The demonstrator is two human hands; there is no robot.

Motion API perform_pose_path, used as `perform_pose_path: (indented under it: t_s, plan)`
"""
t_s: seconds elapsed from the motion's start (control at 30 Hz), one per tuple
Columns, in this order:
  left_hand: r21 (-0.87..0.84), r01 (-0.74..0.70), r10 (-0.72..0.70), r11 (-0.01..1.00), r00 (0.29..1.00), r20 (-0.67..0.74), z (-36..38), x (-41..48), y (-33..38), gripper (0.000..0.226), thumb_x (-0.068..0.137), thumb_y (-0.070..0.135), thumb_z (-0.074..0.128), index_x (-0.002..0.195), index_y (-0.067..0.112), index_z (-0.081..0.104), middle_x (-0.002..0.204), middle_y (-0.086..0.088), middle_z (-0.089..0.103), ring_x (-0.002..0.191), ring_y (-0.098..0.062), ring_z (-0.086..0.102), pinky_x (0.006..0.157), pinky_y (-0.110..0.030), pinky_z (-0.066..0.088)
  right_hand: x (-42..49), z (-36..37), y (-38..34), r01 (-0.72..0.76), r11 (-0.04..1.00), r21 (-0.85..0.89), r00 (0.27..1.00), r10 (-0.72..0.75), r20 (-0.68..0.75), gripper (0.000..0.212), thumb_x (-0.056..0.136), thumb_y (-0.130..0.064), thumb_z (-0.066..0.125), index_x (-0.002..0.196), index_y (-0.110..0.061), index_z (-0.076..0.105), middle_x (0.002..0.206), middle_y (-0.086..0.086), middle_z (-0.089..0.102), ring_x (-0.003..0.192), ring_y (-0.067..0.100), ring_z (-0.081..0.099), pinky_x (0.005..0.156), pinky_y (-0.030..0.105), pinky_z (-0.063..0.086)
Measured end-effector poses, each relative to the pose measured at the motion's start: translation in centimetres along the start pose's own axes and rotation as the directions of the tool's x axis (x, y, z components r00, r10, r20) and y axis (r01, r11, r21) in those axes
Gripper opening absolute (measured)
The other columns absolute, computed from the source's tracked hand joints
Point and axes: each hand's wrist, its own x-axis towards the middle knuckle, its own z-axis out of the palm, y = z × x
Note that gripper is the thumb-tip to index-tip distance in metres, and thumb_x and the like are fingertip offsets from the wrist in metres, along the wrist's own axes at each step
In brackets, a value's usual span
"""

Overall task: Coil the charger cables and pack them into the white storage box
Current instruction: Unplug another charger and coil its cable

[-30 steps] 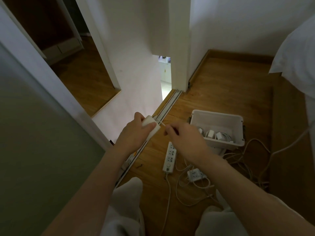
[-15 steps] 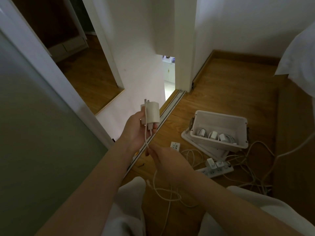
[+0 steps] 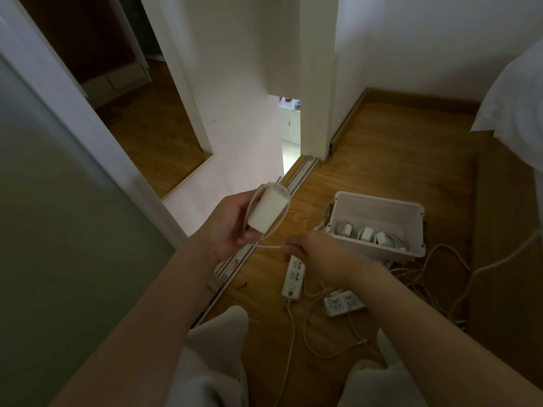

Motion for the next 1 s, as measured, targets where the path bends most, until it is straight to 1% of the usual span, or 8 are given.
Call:
perform_pose_path:
  t_s: [0.13, 0.23, 0.33, 0.4, 0.6, 0.8, 0.9, 1.0]
  plan:
    - [0.492, 0.05, -0.051, 0.869, 0.999, -0.011, -1.0, -0.1, -0.2, 0.05, 0.078, 0.058, 0.043, 0.102, 0.022, 0.068, 0.072, -0.004, 0.06, 0.046, -0.008, 0.044, 0.041, -0.019, 0.032, -0.3, -0.6, 1.9, -0.071, 0.958, -0.279, 0.992, 0.038, -0.123, 0.016, 0.098, -0.02, 0.043, 0.098, -0.022, 0.059, 0.096, -0.005, 0.06, 0.093, 0.013, 0.05, 0.079, 0.027, 0.043]
    - [0.713, 0.035, -0.015, 0.7, 0.999, -0.035, -1.1, 0.0, -0.7, 0.036, 0.079, 0.056, 0.047, 0.099, 0.03, 0.063, 0.083, -0.004, 0.059, 0.064, -0.016, 0.055, 0.05, -0.02, 0.042, -0.8, -1.1, 2.5, -0.136, 0.939, -0.315, 0.969, 0.061, -0.239, 0.018, 0.099, -0.023, 0.041, 0.098, -0.022, 0.058, 0.088, -0.007, 0.054, 0.088, 0.012, 0.05, 0.076, 0.027, 0.044]
    - [0.809, -0.014, 0.032, 0.588, 0.999, -0.006, -1.0, 0.6, -1.6, 0.01, 0.088, 0.043, 0.053, 0.092, 0.034, 0.058, 0.087, 0.001, 0.06, 0.067, -0.011, 0.059, 0.048, -0.014, 0.044, -0.8, -1.1, 1.8, -0.176, 0.944, -0.28, 0.949, 0.087, -0.304, 0.028, 0.1, -0.032, 0.035, 0.093, -0.019, 0.059, 0.081, -0.005, 0.055, 0.074, 0.013, 0.054, 0.067, 0.029, 0.05]
    - [0.855, -0.013, 0.076, 0.518, 0.997, -0.031, -0.9, 1.2, -2.2, 0.007, 0.089, 0.039, 0.057, 0.093, 0.033, 0.056, 0.089, 0.006, 0.059, 0.073, -0.008, 0.059, 0.051, -0.013, 0.045, -0.8, -0.9, 1.2, -0.199, 0.945, -0.258, 0.94, 0.109, -0.325, 0.031, 0.1, -0.033, 0.035, 0.092, -0.019, 0.061, 0.076, -0.005, 0.055, 0.067, 0.012, 0.054, 0.06, 0.027, 0.046]
    - [0.883, 0.016, 0.256, 0.47, 0.955, -0.153, -0.9, 1.8, -2.8, 0.024, 0.085, 0.046, 0.06, 0.101, 0.031, 0.051, 0.088, 0.014, 0.051, 0.076, -0.004, 0.053, 0.055, -0.015, 0.044, -0.7, -1.1, -0.5, -0.241, 0.952, -0.19, 0.906, 0.15, -0.396, 0.033, 0.101, -0.03, 0.032, 0.097, -0.017, 0.062, 0.075, -0.003, 0.056, 0.067, 0.014, 0.056, 0.061, 0.029, 0.048]
    - [0.924, -0.066, 0.43, 0.377, 0.896, -0.112, -1.4, 2.1, -3.3, 0.026, 0.089, 0.044, 0.053, 0.107, 0.026, 0.044, 0.098, 0.008, 0.05, 0.088, -0.011, 0.058, 0.065, -0.022, 0.053, -0.1, -1.1, -0.7, -0.294, 0.956, 0.013, 0.851, 0.268, -0.451, 0.035, 0.1, -0.024, 0.033, 0.093, -0.012, 0.065, 0.079, 0.003, 0.065, 0.065, 0.017, 0.059, 0.061, 0.031, 0.049]
    - [0.91, -0.12, 0.439, 0.396, 0.896, -0.073, -1.6, 2.5, -4.1, 0.022, 0.09, 0.04, 0.054, 0.106, 0.029, 0.043, 0.1, 0.009, 0.051, 0.092, -0.011, 0.057, 0.074, -0.027, 0.055, 0.1, -1.6, 0.2, -0.344, 0.936, 0.076, 0.821, 0.34, -0.458, 0.034, 0.099, -0.019, 0.035, 0.092, -0.009, 0.066, 0.085, 0.006, 0.067, 0.072, 0.019, 0.062, 0.063, 0.031, 0.049]
    - [0.86, -0.209, 0.44, 0.466, 0.898, -0.02, -1.5, 2.8, -4.5, 0.019, 0.091, 0.036, 0.055, 0.106, 0.03, 0.044, 0.098, 0.013, 0.051, 0.093, -0.01, 0.057, 0.071, -0.021, 0.055, -0.1, -2.0, 1.0, -0.413, 0.907, 0.077, 0.788, 0.398, -0.469, 0.032, 0.098, -0.014, 0.035, 0.093, -0.008, 0.067, 0.088, 0.008, 0.068, 0.077, 0.022, 0.063, 0.066, 0.032, 0.05]
